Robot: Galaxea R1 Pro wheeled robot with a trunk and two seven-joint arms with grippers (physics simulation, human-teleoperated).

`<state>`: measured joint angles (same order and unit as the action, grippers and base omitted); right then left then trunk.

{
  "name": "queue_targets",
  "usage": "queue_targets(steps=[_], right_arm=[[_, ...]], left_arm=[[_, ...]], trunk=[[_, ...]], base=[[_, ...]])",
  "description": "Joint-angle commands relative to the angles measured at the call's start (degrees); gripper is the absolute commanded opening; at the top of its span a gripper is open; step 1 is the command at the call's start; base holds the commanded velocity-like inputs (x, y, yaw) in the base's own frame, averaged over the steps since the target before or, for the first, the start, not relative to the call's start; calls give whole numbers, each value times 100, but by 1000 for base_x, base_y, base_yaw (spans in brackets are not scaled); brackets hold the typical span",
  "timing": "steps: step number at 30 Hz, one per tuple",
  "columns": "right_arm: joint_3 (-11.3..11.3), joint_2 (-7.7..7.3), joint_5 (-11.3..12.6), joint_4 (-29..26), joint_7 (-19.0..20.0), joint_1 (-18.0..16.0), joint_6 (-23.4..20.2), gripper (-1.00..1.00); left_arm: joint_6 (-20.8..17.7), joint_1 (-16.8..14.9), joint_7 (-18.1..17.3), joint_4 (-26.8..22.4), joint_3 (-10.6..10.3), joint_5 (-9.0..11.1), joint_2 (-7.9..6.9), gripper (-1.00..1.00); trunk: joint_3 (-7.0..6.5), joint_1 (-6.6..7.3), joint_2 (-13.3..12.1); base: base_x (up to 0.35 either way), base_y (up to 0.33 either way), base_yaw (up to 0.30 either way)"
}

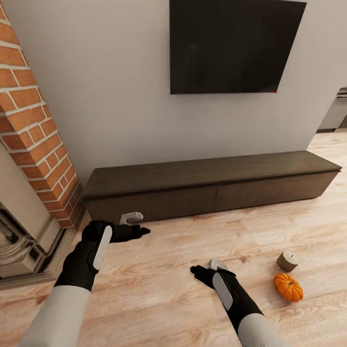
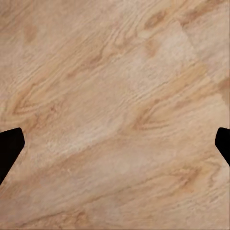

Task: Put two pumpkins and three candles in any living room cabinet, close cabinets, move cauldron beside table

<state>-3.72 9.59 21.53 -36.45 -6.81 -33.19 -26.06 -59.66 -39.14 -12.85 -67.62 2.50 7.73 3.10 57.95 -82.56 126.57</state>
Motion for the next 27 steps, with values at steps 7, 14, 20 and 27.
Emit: queue_targets(steps=[7, 14, 20, 27], right_arm=[[-1151, -165, 89, 3, 1376, -105, -54, 100], [-1588, -194, 231, 6, 2121, -132, -239, 100], [-1662, -201, 559, 6, 2246, -135, -265, 100], [-1642, -202, 649, 6, 2268, -135, -239, 100]], left_arm=[[-34, 2, -2, -341, 98, 46, -5, 100], [-34, 8, -7, -857, 108, 48, -8, 100], [-34, 8, -9, -940, 121, 62, -8, 100], [-34, 8, -26, -931, 144, 70, -9, 100]], trunk=[[5, 1, 2], [5, 1, 2], [-49, 67, -118], [-174, 221, -399]], base=[[0, 0, 0], [0, 0, 0], [0, 0, 0], [0, 0, 0]])
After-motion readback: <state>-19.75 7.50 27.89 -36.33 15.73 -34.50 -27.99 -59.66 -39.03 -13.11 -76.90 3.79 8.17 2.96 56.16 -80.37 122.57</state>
